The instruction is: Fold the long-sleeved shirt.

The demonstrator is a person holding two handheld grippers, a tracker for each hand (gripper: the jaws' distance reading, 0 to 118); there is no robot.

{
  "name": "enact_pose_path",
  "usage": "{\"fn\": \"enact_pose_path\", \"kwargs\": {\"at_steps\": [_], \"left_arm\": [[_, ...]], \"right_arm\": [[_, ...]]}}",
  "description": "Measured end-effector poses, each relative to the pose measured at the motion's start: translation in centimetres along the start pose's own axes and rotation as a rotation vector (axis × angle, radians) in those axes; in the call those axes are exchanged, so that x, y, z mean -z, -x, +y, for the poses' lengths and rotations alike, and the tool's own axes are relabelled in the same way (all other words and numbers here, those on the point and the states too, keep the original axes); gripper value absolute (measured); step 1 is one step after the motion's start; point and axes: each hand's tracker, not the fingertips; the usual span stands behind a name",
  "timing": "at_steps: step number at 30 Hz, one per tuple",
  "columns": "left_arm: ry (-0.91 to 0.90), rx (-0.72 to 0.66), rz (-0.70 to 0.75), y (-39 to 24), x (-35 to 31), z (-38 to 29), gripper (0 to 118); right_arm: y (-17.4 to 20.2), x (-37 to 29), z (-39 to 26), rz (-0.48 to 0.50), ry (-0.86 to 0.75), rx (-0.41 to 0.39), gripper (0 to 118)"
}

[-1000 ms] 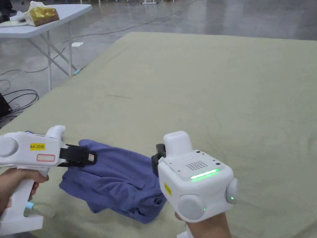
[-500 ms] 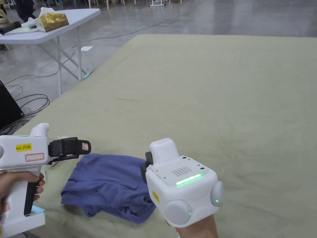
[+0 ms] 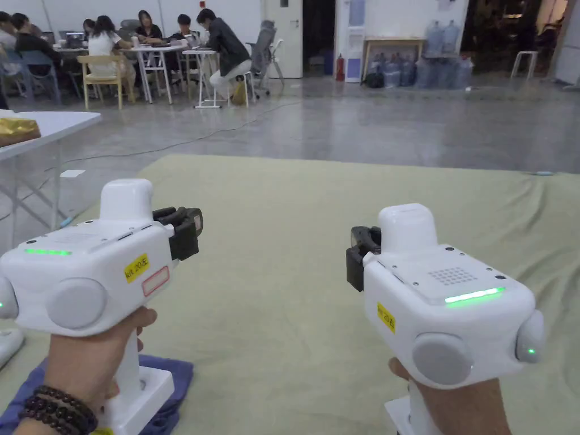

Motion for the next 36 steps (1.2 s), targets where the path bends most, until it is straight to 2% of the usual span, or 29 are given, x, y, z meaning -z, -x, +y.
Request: {"fn": "enact_pose_path", "kwargs": {"at_steps": [7,9,11,13,17,22,25,27,29,33,36], "left_arm": [[-0.129,0.049,-0.027,-11.5,2.2,-0.2,0],[-0.253,0.061,-0.032,-13.5,2.2,-1.5,0],[-0.260,0.128,0.011,-15.5,1.9,-2.7,0],[-0.225,0.121,0.039,-16.8,1.4,-4.2,0],[-0.208,0.063,0.017,-18.0,-0.6,-7.6,0],[-0.182,0.139,0.025,-19.3,-3.0,-11.9,0],[-0.098,0.095,0.018,-19.1,-3.8,-13.8,0],[-0.056,0.047,0.009,-18.3,-4.2,-15.3,0],[-0.061,0.053,0.026,-18.1,-4.8,-16.8,0],[-0.042,0.067,0.024,-17.7,-5.2,-18.4,0],[-0.041,0.073,0.028,-17.8,-5.0,-18.4,0]], "right_arm": [[-9.1,-6.7,2.3,-0.257,-0.119,-0.067,0],[-11.1,-8.0,1.8,-0.351,-0.127,-0.100,0],[-12.8,-9.5,0.8,-0.375,-0.154,-0.081,0],[-14.2,-10.8,-0.7,-0.365,-0.196,-0.060,0],[-14.8,-12.5,-4.1,-0.424,-0.205,-0.033,0],[-14.4,-14.1,-8.1,-0.439,-0.170,-0.022,0],[-14.2,-15.0,-10.8,-0.456,-0.112,0.011,0],[-14.1,-15.7,-12.6,-0.470,-0.093,0.005,0],[-14.1,-16.0,-14.0,-0.474,-0.064,-0.010,0],[-14.7,-15.9,-15.6,-0.487,-0.035,0.015,0],[-14.7,-15.7,-16.1,-0.500,-0.010,-0.006,0]]}}
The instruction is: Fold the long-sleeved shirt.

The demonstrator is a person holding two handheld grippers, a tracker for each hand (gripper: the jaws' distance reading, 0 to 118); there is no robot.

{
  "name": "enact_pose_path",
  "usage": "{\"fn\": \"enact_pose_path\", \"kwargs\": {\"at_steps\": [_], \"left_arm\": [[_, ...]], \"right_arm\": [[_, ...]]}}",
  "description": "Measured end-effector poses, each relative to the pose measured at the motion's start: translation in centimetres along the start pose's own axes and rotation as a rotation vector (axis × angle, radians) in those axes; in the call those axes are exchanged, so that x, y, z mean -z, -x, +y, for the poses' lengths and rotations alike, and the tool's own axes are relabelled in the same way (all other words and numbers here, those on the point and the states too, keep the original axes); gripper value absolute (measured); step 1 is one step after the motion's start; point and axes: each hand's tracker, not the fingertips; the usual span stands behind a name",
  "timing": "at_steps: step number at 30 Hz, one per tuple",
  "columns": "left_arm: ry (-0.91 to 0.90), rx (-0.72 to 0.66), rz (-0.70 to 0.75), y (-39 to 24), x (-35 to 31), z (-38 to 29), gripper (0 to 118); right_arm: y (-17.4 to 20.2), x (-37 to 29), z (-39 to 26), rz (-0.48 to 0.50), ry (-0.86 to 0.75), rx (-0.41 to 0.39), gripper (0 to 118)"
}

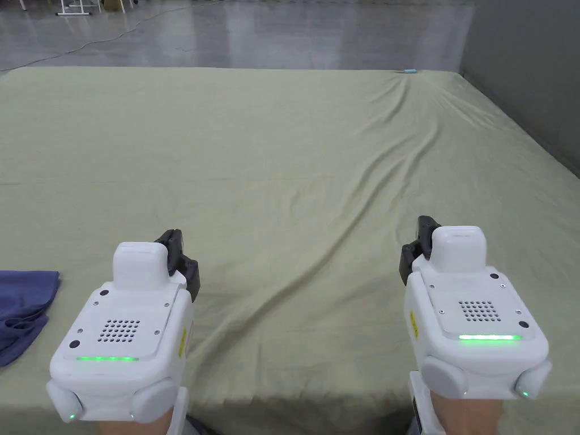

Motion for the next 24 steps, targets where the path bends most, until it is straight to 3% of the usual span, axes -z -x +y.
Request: {"fn": "enact_pose_path", "kwargs": {"at_steps": [5,6,7,8,9,10,11,16,24], "left_arm": [[0.006,0.008,0.010,-0.5,0.2,0.2,0],[0.002,0.019,0.019,-0.5,0.1,0.3,4],[-0.001,0.024,0.019,-0.5,-0.1,0.3,20],[-0.004,0.021,0.010,-0.5,-0.1,0.4,39],[-0.005,0.015,0.008,-0.5,-0.1,0.5,72],[0.000,0.009,0.008,-0.4,-0.1,0.6,97],[-0.002,0.015,0.013,-0.4,0.0,0.8,116],[-0.105,0.033,0.002,-0.6,0.1,-0.2,118],[-0.048,0.031,-0.008,-0.4,-0.4,-0.1,118]], "right_arm": [[-0.3,-0.2,0.3,0.011,0.009,0.010,0],[-0.3,-0.3,0.4,0.014,0.008,0.012,0],[-0.4,-0.3,0.6,0.018,0.007,0.017,9],[-0.3,-0.3,0.8,0.016,0.007,0.021,35],[-0.2,-0.5,0.9,0.016,0.006,0.022,81],[-0.1,-0.4,1.0,0.015,0.003,0.021,107],[0.2,-0.4,0.9,0.001,-0.003,0.017,118],[0.1,-0.4,0.9,0.010,-0.044,-0.003,118],[-0.1,-0.8,0.6,-0.015,-0.040,-0.006,118]]}}
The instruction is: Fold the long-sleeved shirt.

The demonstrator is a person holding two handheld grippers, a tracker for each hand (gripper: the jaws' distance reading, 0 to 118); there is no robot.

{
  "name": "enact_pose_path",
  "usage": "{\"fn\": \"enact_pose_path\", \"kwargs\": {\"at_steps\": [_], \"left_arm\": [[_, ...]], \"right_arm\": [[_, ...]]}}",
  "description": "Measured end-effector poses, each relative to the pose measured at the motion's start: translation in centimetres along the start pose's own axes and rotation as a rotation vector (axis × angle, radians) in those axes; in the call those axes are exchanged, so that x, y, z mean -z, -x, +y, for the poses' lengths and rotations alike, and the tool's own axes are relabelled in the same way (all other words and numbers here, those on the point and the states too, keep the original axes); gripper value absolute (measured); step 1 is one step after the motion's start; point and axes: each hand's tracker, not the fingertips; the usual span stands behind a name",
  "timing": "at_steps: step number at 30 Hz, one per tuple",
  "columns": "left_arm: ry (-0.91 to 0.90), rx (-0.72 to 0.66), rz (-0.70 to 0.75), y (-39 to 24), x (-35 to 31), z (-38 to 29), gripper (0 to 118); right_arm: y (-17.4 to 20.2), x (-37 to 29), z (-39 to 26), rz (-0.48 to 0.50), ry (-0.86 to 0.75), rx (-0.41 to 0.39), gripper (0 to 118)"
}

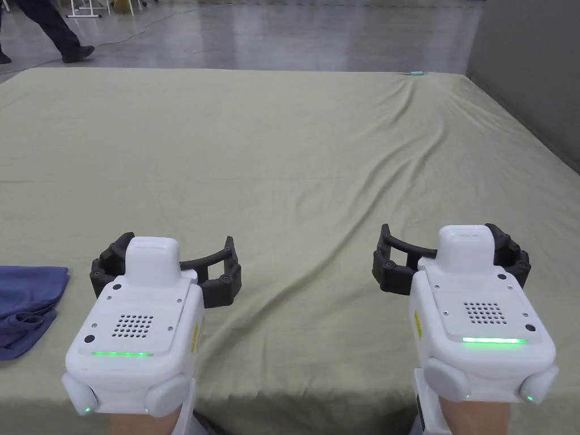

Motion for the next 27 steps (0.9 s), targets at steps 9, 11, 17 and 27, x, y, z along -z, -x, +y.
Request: {"fn": "enact_pose_path", "kwargs": {"at_steps": [9,11,17,27], "left_arm": [[-0.013,0.001,-0.006,0.0,-0.3,0.3,118],[-0.015,-0.009,-0.010,0.0,-0.2,0.4,118],[-0.002,-0.005,-0.011,-0.2,-0.2,0.4,118],[-0.014,-0.006,-0.025,0.0,-0.3,1.0,118]], "right_arm": [[-0.2,-0.2,0.7,0.006,0.006,0.039,118],[-0.1,-0.1,0.7,0.008,0.008,0.037,118],[0.3,-0.1,0.7,0.004,0.008,0.001,118],[0.6,-0.2,1.1,0.016,0.018,0.010,118]]}}
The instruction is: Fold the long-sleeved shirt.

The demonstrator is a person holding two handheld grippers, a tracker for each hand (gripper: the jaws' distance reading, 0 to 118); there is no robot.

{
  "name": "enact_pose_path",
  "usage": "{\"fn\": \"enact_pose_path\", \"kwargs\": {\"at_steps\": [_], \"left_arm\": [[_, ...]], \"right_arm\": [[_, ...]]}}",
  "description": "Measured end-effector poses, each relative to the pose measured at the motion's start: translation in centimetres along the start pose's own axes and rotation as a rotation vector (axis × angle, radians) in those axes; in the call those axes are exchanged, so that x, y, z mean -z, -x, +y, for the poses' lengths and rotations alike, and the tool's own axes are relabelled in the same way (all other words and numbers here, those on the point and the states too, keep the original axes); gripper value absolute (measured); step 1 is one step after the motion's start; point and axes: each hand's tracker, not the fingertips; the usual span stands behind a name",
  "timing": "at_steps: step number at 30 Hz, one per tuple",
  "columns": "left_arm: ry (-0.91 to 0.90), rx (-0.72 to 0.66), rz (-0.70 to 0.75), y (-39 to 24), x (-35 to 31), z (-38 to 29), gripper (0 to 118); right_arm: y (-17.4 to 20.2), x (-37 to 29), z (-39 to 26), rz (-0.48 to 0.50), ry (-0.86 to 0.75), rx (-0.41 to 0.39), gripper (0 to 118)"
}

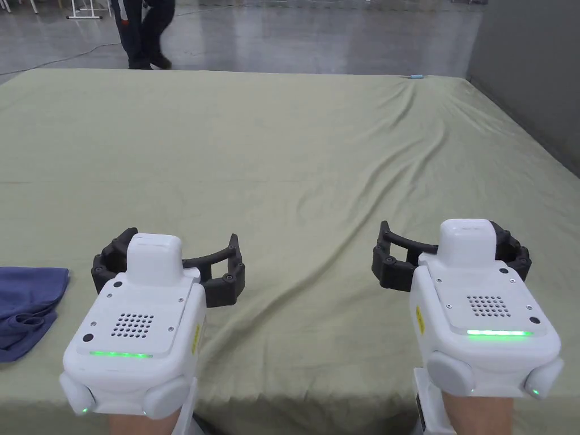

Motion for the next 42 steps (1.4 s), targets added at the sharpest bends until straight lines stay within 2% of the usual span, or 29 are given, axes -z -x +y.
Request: {"fn": "enact_pose_path", "kwargs": {"at_steps": [6,12,27,32,42], "left_arm": [[-0.010,0.012,-0.017,-0.25,0.17,0.21,118],[-0.002,0.025,-0.013,-0.32,0.14,0.14,118],[-0.007,0.049,-0.026,-0.32,0.52,0.29,118],[-0.004,0.055,-0.027,-0.32,0.58,0.31,118],[-0.002,0.042,0.016,0.08,0.46,0.39,118]], "right_arm": [[-0.01,-0.15,0.27,-0.020,-0.009,-0.035,118],[-0.13,-0.10,0.44,-0.010,-0.010,-0.005,118],[-0.32,0.67,0.16,-0.006,0.017,-0.025,118],[-0.38,0.64,0.28,-0.007,0.012,-0.008,118],[0.11,0.50,0.25,0.008,0.009,-0.015,118]]}}
